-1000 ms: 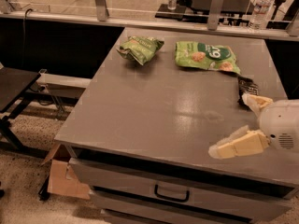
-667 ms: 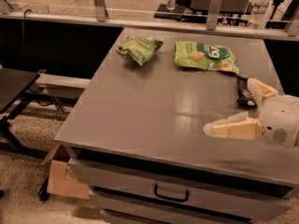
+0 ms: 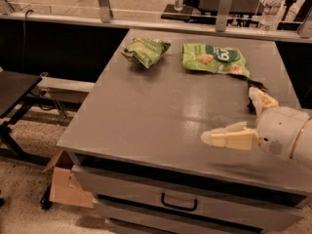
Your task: Move green jalapeno chip bag near green rice chip bag
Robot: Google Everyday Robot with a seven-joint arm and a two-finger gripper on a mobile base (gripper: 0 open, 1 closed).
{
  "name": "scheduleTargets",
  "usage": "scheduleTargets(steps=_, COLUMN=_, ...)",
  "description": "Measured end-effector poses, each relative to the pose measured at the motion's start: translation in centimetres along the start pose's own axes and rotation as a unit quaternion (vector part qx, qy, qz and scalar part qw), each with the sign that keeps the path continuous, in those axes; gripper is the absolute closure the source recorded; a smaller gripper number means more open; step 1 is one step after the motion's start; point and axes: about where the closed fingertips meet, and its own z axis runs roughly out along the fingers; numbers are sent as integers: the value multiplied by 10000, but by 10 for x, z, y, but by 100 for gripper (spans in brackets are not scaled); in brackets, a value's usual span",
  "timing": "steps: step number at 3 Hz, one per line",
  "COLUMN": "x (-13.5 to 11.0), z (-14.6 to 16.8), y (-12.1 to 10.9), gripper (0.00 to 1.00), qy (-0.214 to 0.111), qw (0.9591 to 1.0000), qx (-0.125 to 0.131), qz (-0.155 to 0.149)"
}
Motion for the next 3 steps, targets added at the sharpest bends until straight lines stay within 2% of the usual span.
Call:
scheduleTargets(steps=1, x=-3, z=32, y=10, gripper=0, qy=-435, qw=9987, qx=215, qz=154)
scheduleTargets(steps=2, x=-19, z=68, y=11, gripper=0, qy=-920, qw=9951, qx=328, qz=139)
scheduleTargets(steps=3, x=-39, z=110, y=9, gripper=0, qy=-1033, qw=9941, qx=312, qz=-63)
